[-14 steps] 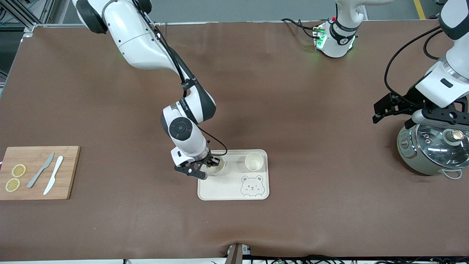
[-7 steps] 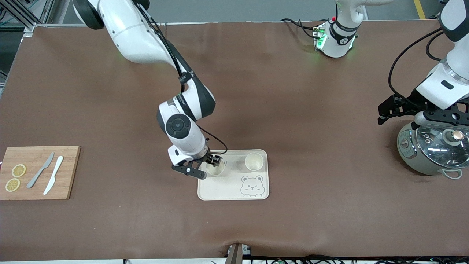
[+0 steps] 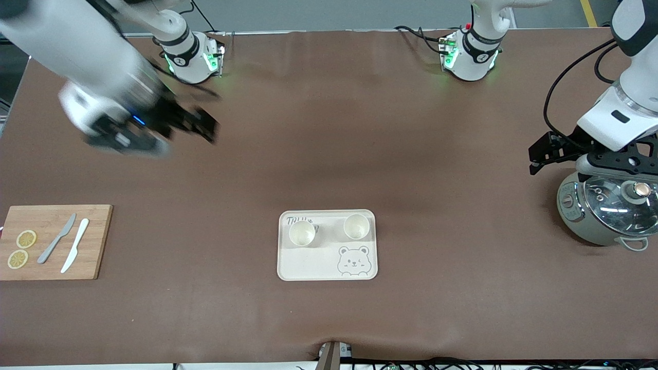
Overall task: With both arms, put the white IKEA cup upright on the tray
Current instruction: 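Open the right gripper and raise it away from the tray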
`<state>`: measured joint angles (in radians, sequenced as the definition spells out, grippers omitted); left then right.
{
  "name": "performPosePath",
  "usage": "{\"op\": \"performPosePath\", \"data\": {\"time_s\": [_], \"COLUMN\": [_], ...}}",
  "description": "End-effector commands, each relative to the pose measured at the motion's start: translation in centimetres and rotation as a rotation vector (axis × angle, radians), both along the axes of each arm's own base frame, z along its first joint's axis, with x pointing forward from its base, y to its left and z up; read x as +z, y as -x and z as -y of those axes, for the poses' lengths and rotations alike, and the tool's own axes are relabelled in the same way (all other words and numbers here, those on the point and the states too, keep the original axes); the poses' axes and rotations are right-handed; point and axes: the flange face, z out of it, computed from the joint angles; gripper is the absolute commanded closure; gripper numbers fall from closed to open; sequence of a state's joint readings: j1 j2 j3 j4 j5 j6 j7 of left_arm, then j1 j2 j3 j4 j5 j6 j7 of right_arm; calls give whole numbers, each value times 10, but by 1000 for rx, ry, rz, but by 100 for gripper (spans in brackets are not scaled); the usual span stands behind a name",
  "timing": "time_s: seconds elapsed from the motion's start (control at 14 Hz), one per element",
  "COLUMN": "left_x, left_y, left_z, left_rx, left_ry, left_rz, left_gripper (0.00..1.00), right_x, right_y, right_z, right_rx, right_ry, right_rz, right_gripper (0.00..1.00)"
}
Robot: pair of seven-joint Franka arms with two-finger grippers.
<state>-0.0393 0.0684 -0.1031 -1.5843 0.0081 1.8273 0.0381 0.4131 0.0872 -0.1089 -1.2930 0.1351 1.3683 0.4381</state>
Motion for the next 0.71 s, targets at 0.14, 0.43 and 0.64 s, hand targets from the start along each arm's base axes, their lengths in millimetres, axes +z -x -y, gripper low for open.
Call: {"op": "performPosePath", "data": {"time_s": [0.14, 0.43, 0.64], "left_x": [-9, -9, -12], "left_y": [-4, -4, -6], "left_z": [1, 0, -3], "left_rx": [1, 5, 10], "left_ry": [-24, -21, -21], "left_rz": [-21, -21, -24], "left_gripper": [0, 0, 0], "right_x": [12, -57, -68], "right_y": [62, 49, 8], "right_z": [119, 160, 184], "right_rx": [40, 94, 115], "right_ry": [133, 144, 124], "right_rz": [46, 152, 194], "right_gripper": [0, 0, 0]}}
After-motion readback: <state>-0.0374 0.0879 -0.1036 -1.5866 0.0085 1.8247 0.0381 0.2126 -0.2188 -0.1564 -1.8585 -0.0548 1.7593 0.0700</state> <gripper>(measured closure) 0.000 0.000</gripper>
